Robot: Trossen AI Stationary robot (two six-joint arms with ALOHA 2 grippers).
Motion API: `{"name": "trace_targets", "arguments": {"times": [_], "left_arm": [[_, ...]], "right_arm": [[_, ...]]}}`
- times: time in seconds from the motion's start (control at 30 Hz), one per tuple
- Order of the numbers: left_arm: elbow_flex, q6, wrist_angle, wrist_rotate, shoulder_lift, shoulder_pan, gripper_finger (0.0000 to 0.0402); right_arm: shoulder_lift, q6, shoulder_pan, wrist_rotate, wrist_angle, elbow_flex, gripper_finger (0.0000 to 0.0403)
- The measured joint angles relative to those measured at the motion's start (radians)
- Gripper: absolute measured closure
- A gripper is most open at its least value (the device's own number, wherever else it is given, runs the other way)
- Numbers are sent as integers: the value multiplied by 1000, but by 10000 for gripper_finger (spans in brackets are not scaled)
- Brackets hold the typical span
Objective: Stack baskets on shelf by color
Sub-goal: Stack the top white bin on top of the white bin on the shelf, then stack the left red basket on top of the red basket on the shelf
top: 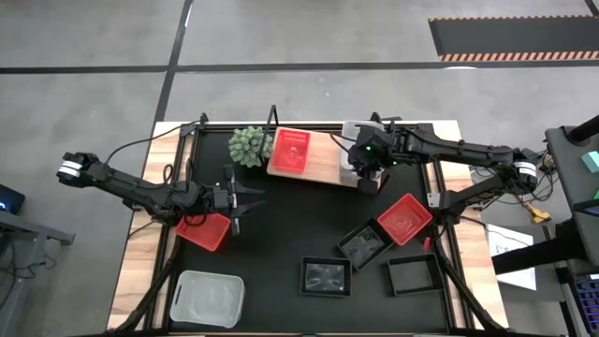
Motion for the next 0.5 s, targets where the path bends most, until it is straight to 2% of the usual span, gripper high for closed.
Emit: {"name": "trace_targets", "arguments": {"times": [0.27, 0.5], "left_arm": [[0, 0, 0, 0, 0, 0, 307], [0, 0, 0, 0, 0, 0, 307]], "right_arm": [[-1, 48, 0, -1, -56, 57, 272], [-21, 125, 68, -7, -48, 68, 284]]}}
